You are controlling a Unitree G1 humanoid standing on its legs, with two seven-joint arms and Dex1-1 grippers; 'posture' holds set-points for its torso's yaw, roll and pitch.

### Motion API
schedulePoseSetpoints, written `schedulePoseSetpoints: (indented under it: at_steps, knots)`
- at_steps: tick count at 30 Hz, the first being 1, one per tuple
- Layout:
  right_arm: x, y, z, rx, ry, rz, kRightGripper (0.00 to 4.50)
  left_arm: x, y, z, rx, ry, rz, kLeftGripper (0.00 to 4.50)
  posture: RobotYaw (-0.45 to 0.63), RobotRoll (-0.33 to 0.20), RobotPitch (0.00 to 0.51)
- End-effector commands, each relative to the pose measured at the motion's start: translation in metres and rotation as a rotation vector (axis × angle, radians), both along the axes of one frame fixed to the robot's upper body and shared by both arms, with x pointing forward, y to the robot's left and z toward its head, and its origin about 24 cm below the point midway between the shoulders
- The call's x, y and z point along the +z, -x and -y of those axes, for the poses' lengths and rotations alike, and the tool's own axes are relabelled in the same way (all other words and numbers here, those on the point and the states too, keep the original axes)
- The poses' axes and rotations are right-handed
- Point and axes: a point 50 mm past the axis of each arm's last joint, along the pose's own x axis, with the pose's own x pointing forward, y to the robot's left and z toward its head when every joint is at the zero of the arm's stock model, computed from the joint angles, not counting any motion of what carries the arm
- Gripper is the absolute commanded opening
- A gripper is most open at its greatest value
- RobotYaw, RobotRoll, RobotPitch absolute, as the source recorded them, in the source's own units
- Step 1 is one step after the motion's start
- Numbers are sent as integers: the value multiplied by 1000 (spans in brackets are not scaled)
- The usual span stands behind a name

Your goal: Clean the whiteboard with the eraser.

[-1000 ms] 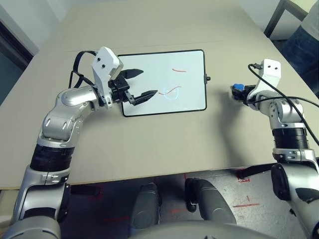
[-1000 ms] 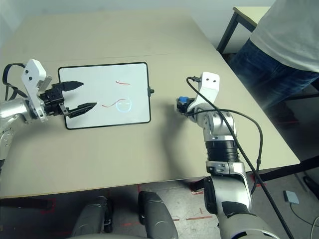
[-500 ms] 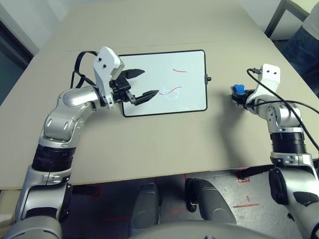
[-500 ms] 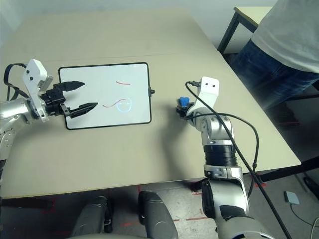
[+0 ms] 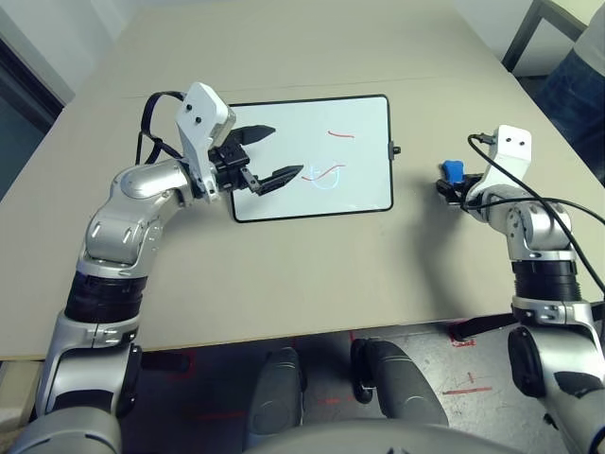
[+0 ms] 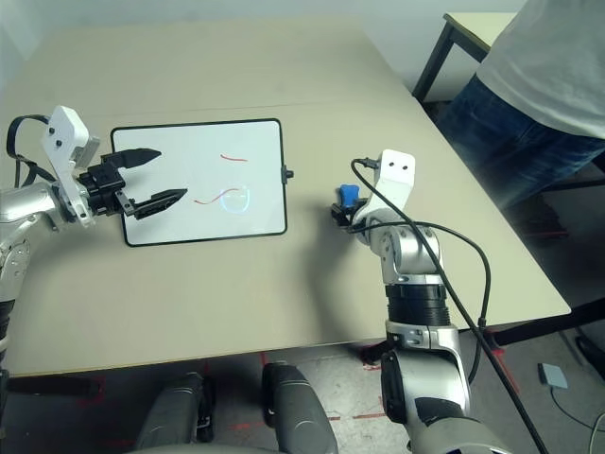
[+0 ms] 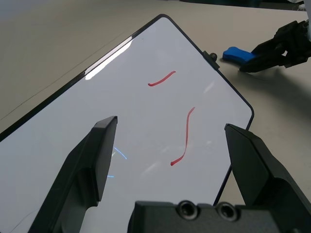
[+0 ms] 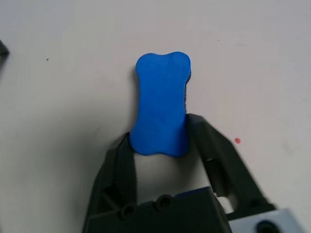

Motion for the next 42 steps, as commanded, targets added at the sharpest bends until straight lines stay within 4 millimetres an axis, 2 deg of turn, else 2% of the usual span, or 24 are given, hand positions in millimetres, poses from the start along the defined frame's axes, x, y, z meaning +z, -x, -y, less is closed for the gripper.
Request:
schedulePoseSetpoints:
  at_steps: [1,3,5,12,17,28,32,33,42]
  knots:
    - [-7,3,10,-57,15,-35,1366,0,-2,0,8,-5,-7,4500,16,0,130]
    - [-5,2,13,-66,24,-24,1085,1,-3,2,5,-5,-6,4500,13,0,131]
    - [-3,2,15,-72,33,-16,990,1,-3,3,1,-4,-5,4500,11,0,131]
    - [0,3,19,-69,57,-5,878,3,-3,4,-4,-6,-4,4500,13,0,132]
    - [10,6,17,-5,93,9,869,2,-3,5,-8,-7,-6,4500,7,0,133]
    - [-15,32,18,125,100,-236,852,2,-4,7,-17,-14,-14,4500,6,0,140]
    - [-18,35,20,121,111,-252,851,1,-4,7,-19,-16,-17,4500,5,0,138]
    - [-18,35,21,119,112,-250,1568,1,-5,7,-20,-16,-18,4500,5,0,138]
    - [-4,26,22,61,94,-181,4451,1,-8,5,-10,-19,-14,4500,8,0,134]
